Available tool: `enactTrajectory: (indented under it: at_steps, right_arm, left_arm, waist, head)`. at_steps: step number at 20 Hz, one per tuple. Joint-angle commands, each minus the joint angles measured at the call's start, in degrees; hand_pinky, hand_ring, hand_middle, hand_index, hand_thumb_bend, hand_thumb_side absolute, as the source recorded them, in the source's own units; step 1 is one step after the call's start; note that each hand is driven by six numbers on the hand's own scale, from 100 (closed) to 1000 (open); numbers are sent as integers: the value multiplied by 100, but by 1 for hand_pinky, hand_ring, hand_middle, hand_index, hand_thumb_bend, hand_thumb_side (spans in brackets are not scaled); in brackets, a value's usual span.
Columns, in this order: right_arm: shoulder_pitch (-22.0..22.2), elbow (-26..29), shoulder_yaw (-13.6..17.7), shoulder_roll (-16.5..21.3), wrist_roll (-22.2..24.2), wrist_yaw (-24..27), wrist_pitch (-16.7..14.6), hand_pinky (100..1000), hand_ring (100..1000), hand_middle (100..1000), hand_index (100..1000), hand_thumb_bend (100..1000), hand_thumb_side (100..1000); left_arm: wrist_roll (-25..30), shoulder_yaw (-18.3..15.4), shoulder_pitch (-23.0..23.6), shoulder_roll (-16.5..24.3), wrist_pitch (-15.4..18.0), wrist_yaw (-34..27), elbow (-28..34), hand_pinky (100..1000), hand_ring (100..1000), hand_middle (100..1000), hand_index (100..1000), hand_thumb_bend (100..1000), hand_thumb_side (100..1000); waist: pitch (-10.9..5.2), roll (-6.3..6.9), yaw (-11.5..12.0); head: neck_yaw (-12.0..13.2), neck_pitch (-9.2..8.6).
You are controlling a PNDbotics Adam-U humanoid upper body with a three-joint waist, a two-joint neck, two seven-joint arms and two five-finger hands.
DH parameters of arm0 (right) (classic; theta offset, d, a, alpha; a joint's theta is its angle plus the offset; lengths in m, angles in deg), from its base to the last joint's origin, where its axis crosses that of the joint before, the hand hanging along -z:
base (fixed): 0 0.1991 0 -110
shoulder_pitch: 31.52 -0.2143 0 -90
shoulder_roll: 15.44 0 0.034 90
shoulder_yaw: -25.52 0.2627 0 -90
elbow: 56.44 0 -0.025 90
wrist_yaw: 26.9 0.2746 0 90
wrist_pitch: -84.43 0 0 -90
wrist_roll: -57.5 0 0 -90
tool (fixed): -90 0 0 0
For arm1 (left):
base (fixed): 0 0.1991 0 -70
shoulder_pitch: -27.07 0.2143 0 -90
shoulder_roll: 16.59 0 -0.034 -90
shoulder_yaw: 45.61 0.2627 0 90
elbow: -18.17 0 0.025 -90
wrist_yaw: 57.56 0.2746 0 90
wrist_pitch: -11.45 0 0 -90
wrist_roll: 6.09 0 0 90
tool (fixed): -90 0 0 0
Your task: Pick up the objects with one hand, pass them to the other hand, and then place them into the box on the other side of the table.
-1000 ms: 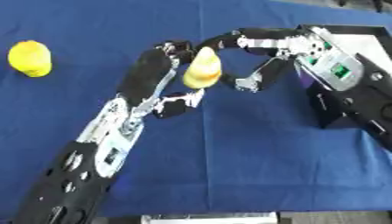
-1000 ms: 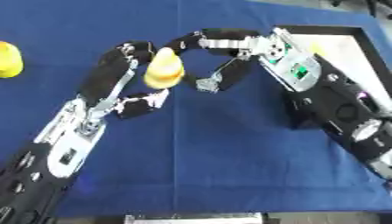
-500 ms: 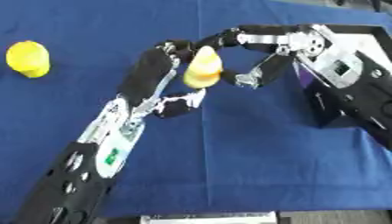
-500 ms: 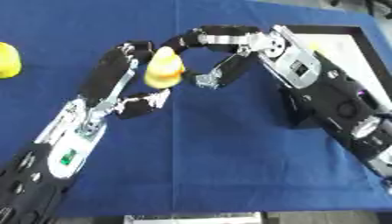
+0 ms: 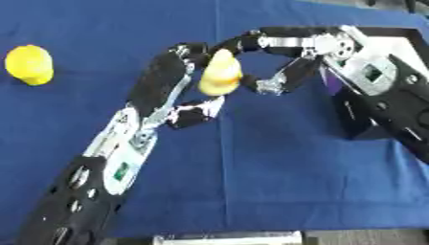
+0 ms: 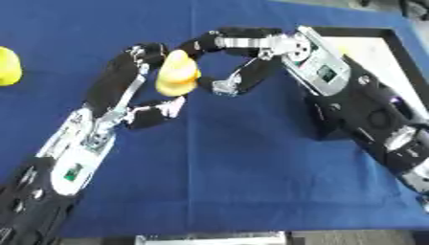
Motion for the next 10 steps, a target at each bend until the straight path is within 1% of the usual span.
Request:
enactTrajectory:
  at_steps: [1,3,6,10]
  right_arm:
    - [-52,217,-98,94,1032,16,-1003,891,1000,621,826,100,440]
    - [-59,235,-110,91,1032,24,-1001,893,1000,634,843,100,448]
    - [-56,265,-163,96,1032,-21,-1031,899,1000,686,899,100,511]
    - [-85,255,-222,62,1032,-71,-1060,901,1000,704,917,100,515]
  left_arm:
    - [-72,-152,-124,-77,-40,13,158,732,567,497,558,100,169]
    - [-69,-154,-126,-84,-38,24,179,732,567,497,558,100,170]
    - [-61,-167,-118,-100,-37,27,176,732,566,496,558,100,173]
    - [-75,-172,-118,-130,-19,35,178,732,566,496,558,100,179]
  waist:
    - [-12,-51,-25]
    - [-13,-50,-31]
    - [-13,-52,-40]
    - [-5,-51,-44]
  head:
    - [-19,35]
    - [-25,35]
    - [-30,35]
    - [-44,35]
